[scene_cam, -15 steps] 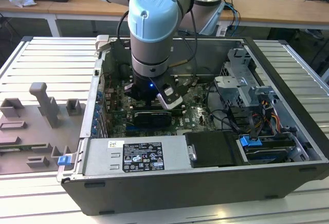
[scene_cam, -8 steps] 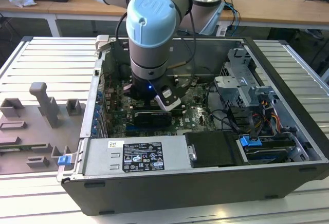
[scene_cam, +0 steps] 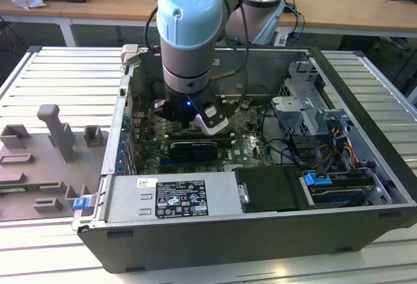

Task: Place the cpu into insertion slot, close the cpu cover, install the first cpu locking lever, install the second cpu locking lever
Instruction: 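Install the second cpu locking lever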

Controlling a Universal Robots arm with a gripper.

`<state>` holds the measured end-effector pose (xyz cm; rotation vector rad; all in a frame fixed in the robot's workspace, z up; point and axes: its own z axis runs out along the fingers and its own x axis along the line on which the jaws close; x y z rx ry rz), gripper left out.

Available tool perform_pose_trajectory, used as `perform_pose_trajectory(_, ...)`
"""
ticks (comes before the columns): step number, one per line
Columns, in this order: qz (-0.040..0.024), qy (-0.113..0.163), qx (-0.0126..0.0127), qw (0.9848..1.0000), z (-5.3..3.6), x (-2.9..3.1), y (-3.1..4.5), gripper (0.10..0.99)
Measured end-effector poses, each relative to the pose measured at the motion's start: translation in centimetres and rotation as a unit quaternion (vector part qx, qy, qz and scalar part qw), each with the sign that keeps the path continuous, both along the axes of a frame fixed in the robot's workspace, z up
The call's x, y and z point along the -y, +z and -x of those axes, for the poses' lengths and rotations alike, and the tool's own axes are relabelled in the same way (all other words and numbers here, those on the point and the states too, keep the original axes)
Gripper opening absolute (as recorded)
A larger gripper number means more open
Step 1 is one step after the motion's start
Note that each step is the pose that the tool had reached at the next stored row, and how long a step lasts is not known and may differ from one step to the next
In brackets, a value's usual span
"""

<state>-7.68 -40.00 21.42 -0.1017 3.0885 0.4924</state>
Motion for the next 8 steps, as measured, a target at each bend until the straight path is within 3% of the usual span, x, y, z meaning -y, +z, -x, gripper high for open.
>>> perform_pose_trajectory(8, 0.0000, 0.000, 0.0000, 1.0000, 0.00, 0.00, 1.56, 0.106)
